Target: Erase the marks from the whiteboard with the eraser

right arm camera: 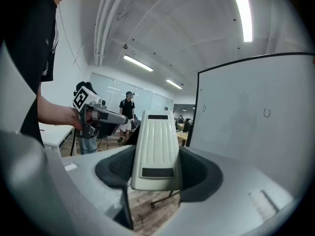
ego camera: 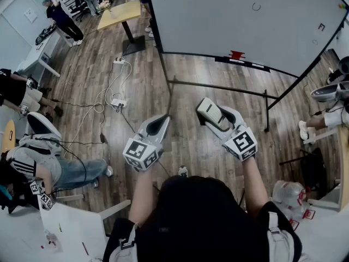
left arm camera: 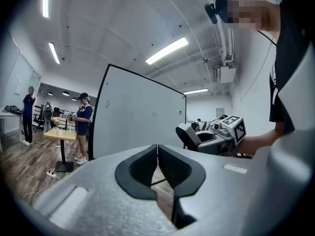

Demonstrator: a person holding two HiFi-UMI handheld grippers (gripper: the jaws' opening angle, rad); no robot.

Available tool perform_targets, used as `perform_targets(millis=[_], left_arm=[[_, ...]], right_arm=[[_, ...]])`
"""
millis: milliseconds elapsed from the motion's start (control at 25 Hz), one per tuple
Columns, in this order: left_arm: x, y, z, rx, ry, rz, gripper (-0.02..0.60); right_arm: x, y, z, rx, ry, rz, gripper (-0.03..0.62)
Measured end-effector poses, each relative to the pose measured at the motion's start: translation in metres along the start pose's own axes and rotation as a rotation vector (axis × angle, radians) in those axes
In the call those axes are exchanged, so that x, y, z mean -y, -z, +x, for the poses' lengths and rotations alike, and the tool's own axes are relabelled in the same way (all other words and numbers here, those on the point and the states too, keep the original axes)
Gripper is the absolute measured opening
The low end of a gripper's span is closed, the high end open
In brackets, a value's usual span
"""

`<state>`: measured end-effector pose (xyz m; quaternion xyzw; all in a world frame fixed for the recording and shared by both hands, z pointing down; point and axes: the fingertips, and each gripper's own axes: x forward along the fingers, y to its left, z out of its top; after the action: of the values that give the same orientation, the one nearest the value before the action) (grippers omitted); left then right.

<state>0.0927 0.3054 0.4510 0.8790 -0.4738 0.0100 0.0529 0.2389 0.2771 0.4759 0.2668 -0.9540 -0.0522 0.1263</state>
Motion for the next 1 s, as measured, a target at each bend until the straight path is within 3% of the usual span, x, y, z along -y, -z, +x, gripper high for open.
perform_targets(millis=[320, 1000], left_arm=[[-0.028, -0.002, -0.009, 0.005, 0.014, 0.005, 0.015], [-0.100, 0.011, -0.020, -0.001, 0.031, -0.030, 0.015]], right_arm=[[-0.002, -0.010, 0.026, 0.014, 0.005, 0.132, 0.262], [-0.009, -0.016, 0.093, -0.045, 0.063, 0.050, 0.262]])
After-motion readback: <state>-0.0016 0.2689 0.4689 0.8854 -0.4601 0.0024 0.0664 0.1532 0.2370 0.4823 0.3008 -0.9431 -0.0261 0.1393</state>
